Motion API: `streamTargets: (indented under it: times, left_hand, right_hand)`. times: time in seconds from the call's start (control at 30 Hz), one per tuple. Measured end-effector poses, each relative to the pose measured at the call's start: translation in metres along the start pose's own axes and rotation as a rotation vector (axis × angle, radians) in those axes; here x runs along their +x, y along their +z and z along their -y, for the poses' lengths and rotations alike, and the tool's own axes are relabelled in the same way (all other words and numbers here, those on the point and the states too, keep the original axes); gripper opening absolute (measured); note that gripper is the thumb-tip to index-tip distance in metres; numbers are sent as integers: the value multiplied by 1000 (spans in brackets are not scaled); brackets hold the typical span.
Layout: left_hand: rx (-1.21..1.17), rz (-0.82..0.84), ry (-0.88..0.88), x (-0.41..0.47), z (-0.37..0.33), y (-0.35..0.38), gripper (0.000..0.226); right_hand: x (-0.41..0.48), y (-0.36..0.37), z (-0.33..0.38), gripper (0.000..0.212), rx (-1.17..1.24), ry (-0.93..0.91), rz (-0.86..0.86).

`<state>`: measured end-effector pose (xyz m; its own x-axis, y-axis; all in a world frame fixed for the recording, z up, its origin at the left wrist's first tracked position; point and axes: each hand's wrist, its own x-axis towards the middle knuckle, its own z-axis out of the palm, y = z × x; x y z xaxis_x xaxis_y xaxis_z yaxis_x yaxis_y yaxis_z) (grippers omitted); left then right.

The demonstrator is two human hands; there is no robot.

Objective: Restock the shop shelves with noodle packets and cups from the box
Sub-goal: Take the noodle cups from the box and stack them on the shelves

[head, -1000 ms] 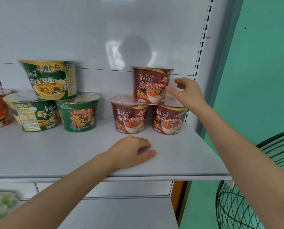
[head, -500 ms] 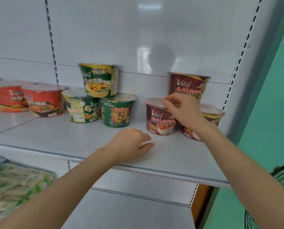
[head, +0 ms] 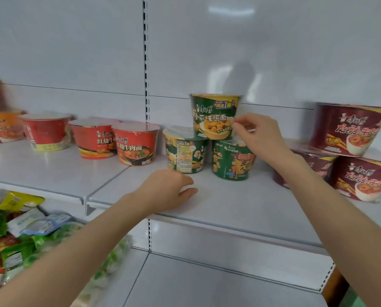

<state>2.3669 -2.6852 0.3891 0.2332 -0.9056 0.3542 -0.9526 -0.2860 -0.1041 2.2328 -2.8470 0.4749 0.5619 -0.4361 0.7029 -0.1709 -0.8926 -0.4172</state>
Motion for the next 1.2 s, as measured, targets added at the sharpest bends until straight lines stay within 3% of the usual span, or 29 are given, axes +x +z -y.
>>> streamTargets:
  times: [0.13,0.23,0.4,0.57,0.73,0.97,1.07,1.2]
  left_hand:
    - [-32,-71,59,-1,43,-4,40]
    - [-63,-170,89,7,63,-5,51]
    - [-120,-368,31,31,62,-11,36]
    - [-80,-379,-12,65,47,-14,52]
    - [12,-290,-16,91,39,-5,44]
    - [-299,-269,-16,74,68,-15,24]
    - [-355,-207,-39,71,71,-21,29]
    - [-227,-221,19,81,58,-21,50]
  right_hand:
    - [9,13,21,22,21,64,-150]
    - [15,15,28,37,-17,110,-201]
    - [35,18,33,74,-46,195,-103]
    - [56,31,25,93,-34,258,1]
    - [60,32,17,67,-14,208,-147]
    - [64,14,5,54,127,196,-269]
    - [68,10,3,52,135,170,-276]
    - [71,15,2,54,145,160,-269]
